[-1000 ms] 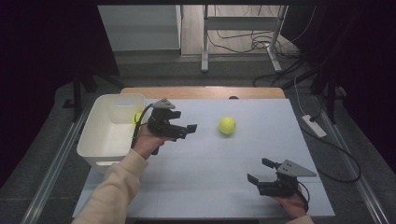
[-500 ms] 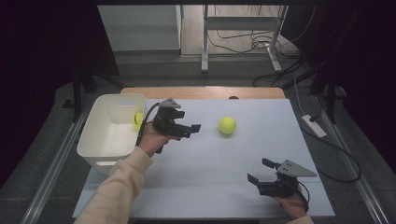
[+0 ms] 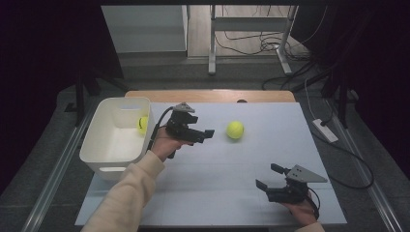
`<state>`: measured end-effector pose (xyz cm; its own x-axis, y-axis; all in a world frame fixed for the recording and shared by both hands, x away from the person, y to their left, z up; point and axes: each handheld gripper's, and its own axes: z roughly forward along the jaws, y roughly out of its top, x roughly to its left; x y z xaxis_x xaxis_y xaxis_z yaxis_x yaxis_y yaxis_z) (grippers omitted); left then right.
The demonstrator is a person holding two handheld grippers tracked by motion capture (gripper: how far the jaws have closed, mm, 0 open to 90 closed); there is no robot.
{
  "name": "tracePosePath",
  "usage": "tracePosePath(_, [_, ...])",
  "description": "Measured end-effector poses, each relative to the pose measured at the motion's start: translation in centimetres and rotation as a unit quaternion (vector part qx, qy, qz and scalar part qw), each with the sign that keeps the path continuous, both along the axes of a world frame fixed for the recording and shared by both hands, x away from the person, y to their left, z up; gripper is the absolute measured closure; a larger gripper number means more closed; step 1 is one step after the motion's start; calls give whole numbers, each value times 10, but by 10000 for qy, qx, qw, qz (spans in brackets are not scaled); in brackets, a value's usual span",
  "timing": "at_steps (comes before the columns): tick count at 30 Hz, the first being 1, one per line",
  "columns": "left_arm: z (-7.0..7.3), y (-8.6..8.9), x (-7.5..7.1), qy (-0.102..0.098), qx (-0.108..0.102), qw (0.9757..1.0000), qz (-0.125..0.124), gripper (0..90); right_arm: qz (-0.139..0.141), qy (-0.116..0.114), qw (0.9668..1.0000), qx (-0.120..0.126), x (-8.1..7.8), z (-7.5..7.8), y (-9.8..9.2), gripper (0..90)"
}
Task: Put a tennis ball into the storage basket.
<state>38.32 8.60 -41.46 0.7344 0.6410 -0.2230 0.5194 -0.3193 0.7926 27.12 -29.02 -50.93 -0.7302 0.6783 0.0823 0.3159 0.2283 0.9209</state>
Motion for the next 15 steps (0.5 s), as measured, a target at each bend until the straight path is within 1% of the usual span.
tracePosePath(5, [-3, -5, 4, 32, 40, 10000, -35, 116, 6, 9, 10000, -14, 0, 0, -1, 122])
tracePosePath(11, [-7, -9, 9, 103, 78, 9999, -6, 116, -2, 10, 10000, 8, 0, 0, -1, 122])
tracePosePath(15, [-9, -10, 11, 114, 97, 9999, 1, 116, 6, 4, 10000, 4, 0, 0, -1, 122])
